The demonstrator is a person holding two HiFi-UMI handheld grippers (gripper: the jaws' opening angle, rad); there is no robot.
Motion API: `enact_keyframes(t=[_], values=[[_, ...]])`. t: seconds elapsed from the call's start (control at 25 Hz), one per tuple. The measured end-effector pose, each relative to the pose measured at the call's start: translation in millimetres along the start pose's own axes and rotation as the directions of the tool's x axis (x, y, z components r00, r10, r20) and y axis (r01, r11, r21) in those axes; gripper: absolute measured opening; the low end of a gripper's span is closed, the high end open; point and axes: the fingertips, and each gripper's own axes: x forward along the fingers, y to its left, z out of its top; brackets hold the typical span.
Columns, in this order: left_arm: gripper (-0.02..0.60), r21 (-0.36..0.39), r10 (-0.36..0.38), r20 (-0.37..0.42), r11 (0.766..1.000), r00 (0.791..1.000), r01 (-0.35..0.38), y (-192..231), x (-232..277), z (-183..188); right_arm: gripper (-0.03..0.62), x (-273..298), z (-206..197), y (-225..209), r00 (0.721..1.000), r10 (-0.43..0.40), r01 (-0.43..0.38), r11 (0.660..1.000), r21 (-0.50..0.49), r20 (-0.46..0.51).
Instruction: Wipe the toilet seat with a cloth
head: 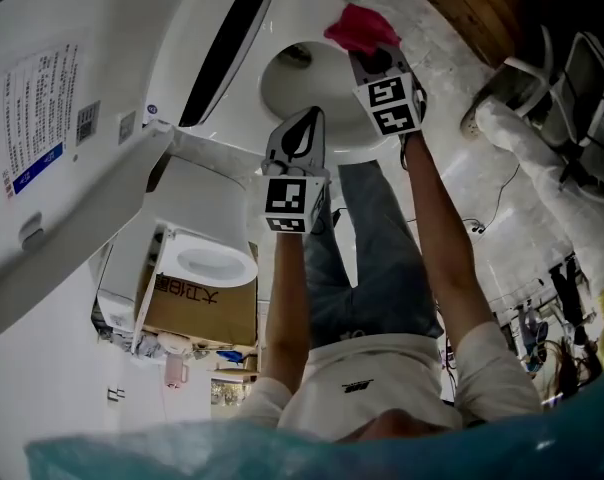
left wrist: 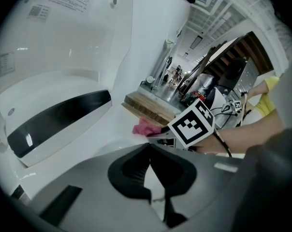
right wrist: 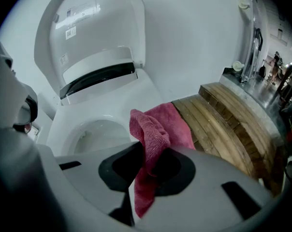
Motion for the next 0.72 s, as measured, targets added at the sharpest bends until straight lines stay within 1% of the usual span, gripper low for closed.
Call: enact_keyframes(t=[0.4,0.72], values=[[0.009,-0.026,0.046,0.046,0.999,0.998,-0.045,32,-9,11,0.051,14,22,12,1.0,0.019,-0.019,0.998,-0.056,0.003],[0.009,-0.07,0.09,0.068,0.994,0.994,-0.086,55,-25,12,0.051,25,39,28,0.999,0.035,-0.034,0.995,-0.098,0.012]])
